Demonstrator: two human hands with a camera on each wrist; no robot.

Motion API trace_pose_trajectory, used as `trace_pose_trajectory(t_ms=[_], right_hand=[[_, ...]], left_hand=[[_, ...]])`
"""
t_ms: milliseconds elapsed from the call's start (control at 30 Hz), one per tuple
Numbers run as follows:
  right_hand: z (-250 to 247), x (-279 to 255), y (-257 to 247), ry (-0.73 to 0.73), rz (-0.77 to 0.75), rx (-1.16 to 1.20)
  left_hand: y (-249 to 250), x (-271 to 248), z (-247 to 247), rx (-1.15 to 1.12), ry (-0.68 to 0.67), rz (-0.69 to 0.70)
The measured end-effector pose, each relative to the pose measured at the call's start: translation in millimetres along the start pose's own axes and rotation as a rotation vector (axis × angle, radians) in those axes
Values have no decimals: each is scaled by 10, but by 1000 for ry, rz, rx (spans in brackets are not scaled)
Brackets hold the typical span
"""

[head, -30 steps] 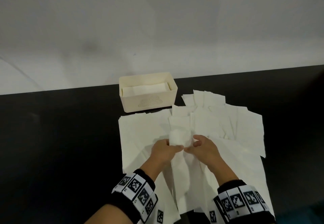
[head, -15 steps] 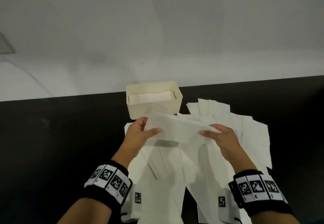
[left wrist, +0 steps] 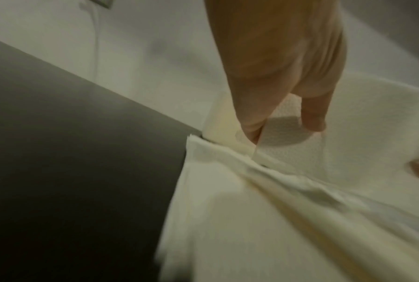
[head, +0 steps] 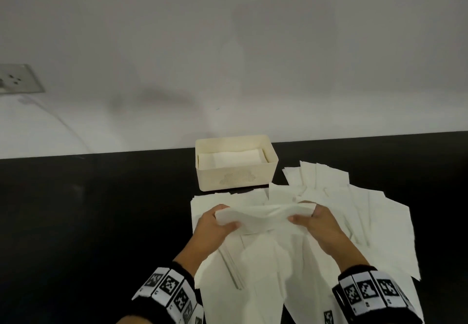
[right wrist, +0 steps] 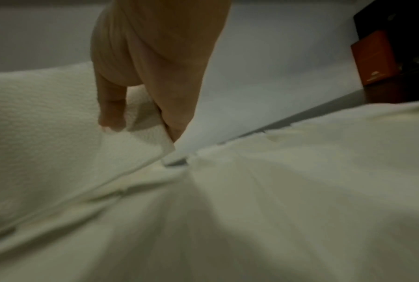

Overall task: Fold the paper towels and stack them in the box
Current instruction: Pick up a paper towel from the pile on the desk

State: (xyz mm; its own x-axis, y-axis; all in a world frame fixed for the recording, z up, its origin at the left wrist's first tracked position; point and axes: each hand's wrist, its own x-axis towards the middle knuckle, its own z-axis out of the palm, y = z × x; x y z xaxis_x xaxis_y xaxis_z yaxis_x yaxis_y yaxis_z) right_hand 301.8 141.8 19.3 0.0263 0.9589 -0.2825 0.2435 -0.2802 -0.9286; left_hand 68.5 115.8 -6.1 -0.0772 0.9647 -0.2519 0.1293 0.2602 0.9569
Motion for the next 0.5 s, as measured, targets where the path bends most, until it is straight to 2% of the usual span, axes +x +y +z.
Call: trace_pose_trajectory(t_ms=[133,267,367,500], right_hand=[[104,416,-576,96,-87,-12],[340,945,-1089,145,-188,-170],[492,1222,-1284,167,-229,-280],[640,1486,-1236,104,-279,-556]], left_hand=[[462,363,-193,-30,131,52],[877,867,-405,195,318,81],[1010,1116,-504,285,392,81],[969,1334,-534,448,397,70]])
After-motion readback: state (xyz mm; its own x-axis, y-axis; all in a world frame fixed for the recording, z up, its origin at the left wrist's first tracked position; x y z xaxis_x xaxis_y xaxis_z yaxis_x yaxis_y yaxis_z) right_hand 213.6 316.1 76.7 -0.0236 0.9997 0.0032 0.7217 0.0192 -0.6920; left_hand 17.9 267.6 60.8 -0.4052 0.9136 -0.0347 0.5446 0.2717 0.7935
